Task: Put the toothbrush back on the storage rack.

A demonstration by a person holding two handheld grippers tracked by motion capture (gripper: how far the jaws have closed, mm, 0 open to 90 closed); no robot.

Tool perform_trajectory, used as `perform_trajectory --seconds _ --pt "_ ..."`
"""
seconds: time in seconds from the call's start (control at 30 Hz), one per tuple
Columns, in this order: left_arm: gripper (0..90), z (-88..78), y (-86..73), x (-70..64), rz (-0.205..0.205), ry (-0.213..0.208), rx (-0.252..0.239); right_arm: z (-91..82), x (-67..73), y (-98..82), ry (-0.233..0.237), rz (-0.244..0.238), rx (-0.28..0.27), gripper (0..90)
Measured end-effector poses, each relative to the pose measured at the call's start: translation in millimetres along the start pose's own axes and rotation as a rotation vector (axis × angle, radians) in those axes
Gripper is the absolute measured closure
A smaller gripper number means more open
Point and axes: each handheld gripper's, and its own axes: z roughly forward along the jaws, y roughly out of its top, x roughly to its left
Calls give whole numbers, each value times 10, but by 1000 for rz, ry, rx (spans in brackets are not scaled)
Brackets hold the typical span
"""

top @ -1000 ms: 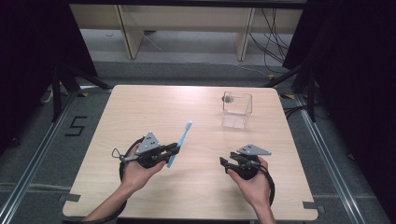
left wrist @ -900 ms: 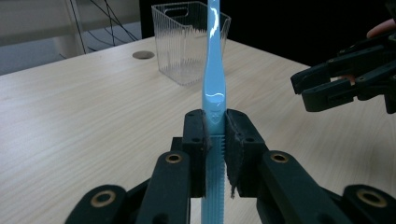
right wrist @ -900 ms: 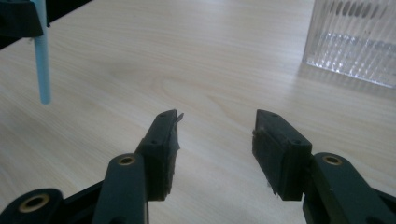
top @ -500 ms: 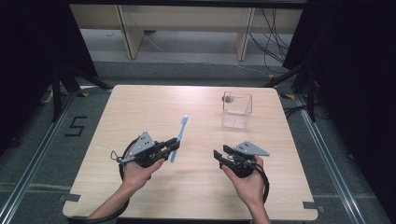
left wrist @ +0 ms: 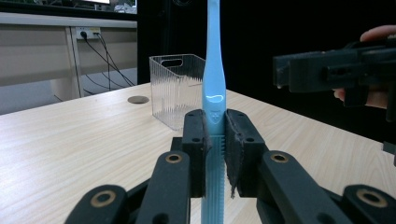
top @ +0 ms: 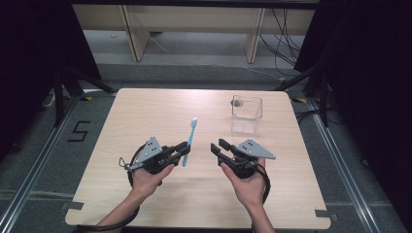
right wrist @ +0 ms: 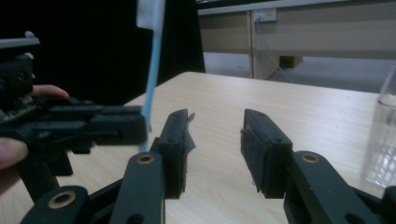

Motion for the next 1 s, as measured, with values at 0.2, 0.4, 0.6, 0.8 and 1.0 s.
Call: perform_trajectory --seconds 0.2,0.4,0.6,0.8,1.0 --pt "782 22 25 -42 22 -4 1 120 107 116 34 -21 -40 646" --pt "782 46 28 -82 31 -12 -5 215 184 161 59 -11 -50 651" --pt "782 59 40 -101 33 -16 -9 269 193 197 56 -21 -55 667" --pt "782 73 43 -124 37 -25 -9 308 221 204 71 -4 -50 691" --pt "782 83 41 -141 35 -29 -11 332 215 202 69 -10 -56 734"
